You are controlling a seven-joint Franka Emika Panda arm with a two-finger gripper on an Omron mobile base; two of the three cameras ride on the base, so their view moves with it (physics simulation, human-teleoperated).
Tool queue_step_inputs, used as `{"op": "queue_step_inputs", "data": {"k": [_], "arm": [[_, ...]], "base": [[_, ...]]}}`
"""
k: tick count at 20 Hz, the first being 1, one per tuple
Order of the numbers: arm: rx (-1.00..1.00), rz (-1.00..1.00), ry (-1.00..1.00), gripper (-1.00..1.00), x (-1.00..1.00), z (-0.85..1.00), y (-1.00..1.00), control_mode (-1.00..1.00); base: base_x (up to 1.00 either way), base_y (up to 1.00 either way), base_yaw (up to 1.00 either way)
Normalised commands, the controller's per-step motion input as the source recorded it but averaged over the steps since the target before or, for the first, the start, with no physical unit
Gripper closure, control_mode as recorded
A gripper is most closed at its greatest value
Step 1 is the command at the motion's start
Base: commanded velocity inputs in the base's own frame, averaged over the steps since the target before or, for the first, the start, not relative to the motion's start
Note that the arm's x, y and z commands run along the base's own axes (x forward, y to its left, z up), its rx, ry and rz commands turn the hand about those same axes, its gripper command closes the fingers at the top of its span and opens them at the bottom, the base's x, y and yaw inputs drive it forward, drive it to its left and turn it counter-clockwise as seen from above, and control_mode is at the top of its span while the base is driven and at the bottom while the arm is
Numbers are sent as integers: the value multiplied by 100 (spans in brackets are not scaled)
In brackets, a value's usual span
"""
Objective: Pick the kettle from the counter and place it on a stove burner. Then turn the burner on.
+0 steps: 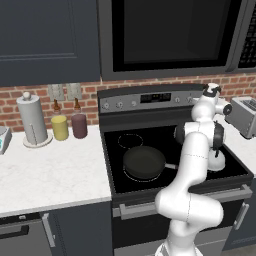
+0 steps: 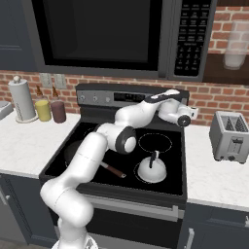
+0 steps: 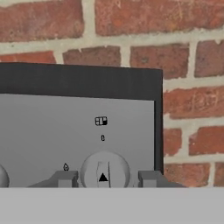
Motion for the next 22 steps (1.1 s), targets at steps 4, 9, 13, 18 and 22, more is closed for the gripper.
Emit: {"op": "queue_step_inputs", "data": {"k": [4,9,13,18,22], "arm": [[0,0,0,100,0,0,0,-100],[0,-1,0,100,0,0,3,-100],[0,0,0,100,0,0,1,-100],[0,0,-2,100,0,0,1,-100],[-1,0,0,100,0,0,1,-100]], "base": [[0,0,0],[0,0,0],[0,0,0],[0,0,0],[0,0,0]]}}
